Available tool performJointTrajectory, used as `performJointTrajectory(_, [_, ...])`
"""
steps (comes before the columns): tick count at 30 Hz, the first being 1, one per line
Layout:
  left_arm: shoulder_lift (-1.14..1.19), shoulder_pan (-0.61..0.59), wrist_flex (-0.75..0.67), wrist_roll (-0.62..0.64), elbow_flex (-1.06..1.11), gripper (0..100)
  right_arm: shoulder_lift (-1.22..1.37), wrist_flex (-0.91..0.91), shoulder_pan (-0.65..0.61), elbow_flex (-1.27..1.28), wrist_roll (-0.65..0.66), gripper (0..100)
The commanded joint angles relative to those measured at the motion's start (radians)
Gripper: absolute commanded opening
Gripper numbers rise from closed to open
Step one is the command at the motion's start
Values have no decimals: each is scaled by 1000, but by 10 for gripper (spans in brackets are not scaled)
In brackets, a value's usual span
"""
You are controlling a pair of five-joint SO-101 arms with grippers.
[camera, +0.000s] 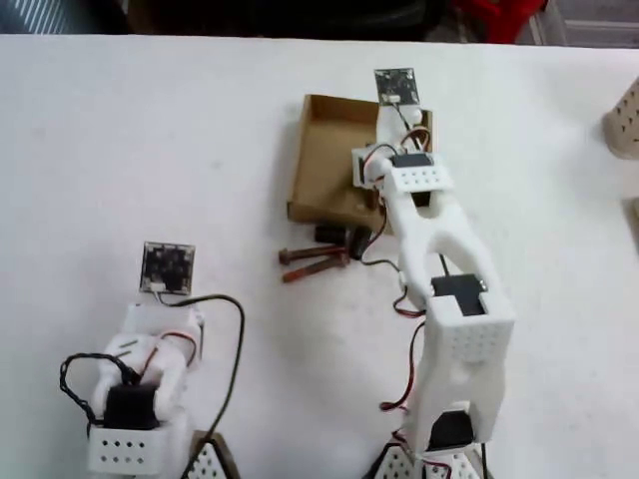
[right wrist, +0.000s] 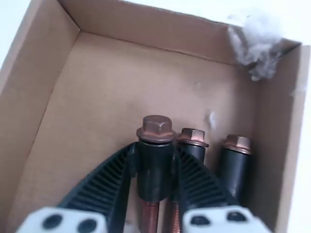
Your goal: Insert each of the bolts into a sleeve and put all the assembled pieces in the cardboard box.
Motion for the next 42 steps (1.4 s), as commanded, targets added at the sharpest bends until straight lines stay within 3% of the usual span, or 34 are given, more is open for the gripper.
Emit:
performJointTrajectory(1, [-21, 8, -5, -14, -3, 23, -21, 1, -10, -60, -5, 43])
performJointTrajectory(7, [-21, 8, -5, -14, -3, 23, -21, 2, -10, -54, -5, 190])
performJointTrajectory(10, [-21, 8, -6, -14, -3, 23, -41, 5, -8, -54, -5, 171])
performJointTrajectory(16, [-21, 8, -6, -14, -3, 23, -194, 162, -8, -54, -6, 11])
performJointTrajectory(29, [-21, 8, -6, -14, -3, 23, -248, 553, 8, -49, -192, 16])
performJointTrajectory(37, [-22, 8, -5, -14, -3, 23, -295, 575, 4, 103, -318, 16])
performJointTrajectory(42, [-22, 8, -5, -14, -3, 23, -355, 572, -70, 206, -339, 17])
